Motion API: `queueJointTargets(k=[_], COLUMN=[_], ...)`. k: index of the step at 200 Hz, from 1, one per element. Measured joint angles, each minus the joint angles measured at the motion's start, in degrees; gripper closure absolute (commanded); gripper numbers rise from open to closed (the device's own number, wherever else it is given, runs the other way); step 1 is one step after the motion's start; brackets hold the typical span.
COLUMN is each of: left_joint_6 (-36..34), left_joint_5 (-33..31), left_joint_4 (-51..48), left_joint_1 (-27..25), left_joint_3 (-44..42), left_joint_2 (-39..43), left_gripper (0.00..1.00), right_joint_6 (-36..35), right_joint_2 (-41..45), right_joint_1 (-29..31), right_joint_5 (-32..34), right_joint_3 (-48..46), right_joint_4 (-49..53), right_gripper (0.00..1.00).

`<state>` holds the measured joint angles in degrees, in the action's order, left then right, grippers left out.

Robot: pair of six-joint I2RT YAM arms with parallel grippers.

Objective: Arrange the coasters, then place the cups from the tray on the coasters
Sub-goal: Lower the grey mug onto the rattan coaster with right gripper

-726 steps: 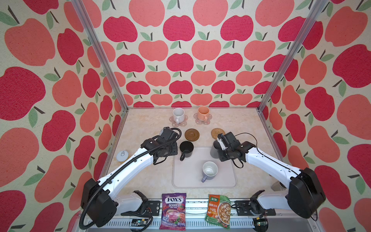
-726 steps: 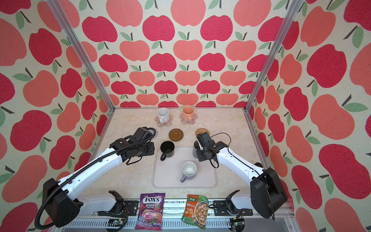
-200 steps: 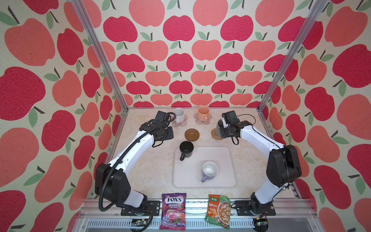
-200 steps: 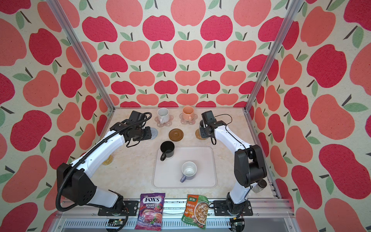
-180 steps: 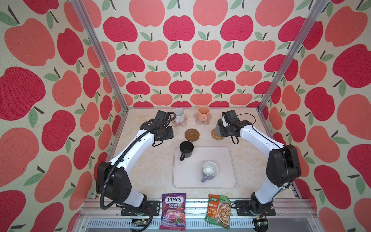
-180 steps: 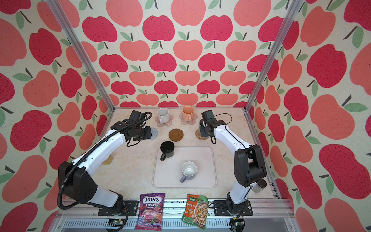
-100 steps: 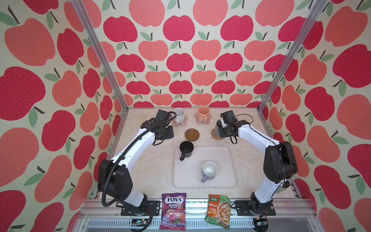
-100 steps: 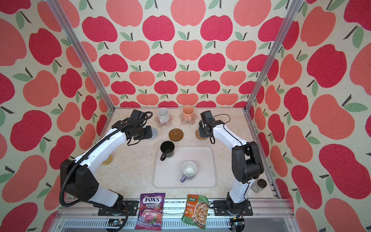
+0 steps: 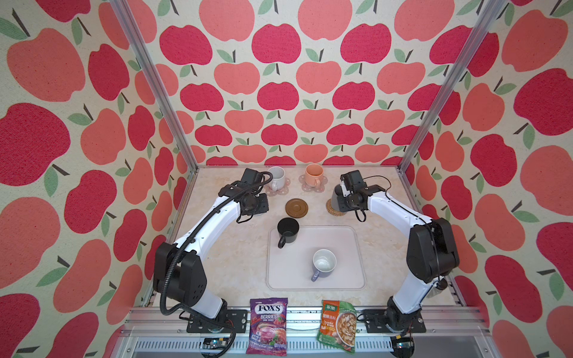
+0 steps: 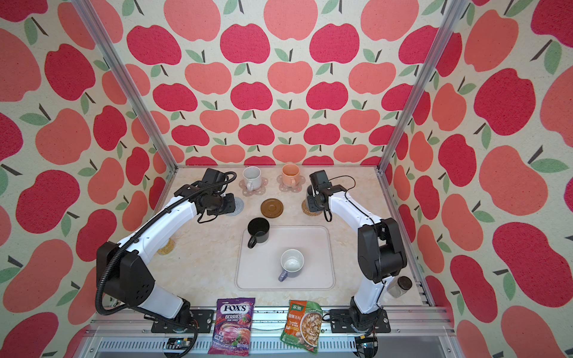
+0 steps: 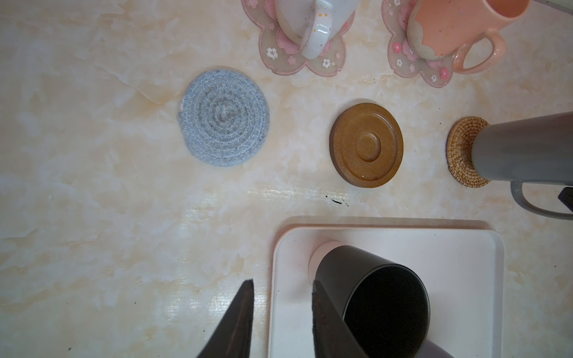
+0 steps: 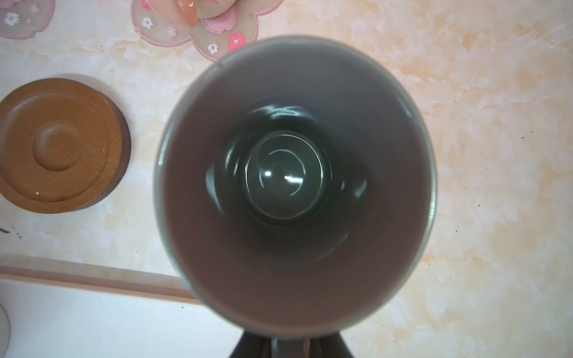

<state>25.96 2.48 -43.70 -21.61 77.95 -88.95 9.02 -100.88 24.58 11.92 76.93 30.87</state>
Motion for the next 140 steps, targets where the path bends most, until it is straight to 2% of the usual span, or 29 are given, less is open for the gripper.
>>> queueJointTargets(k=[140], left_joint_6=[0.0], left_joint_5=[1.1], left_joint_4=[0.1], left_joint_1=[0.1], left_joint_3=[0.0], left_joint_2=[-1.1], left_gripper=[0.66], right_joint_6=[0.0], right_joint_2=[-0.7], right_joint_1=[0.0], right_joint_5=[0.0], right_joint_3=[0.0], right_joint_4=[-0.9], right_gripper=[1.00])
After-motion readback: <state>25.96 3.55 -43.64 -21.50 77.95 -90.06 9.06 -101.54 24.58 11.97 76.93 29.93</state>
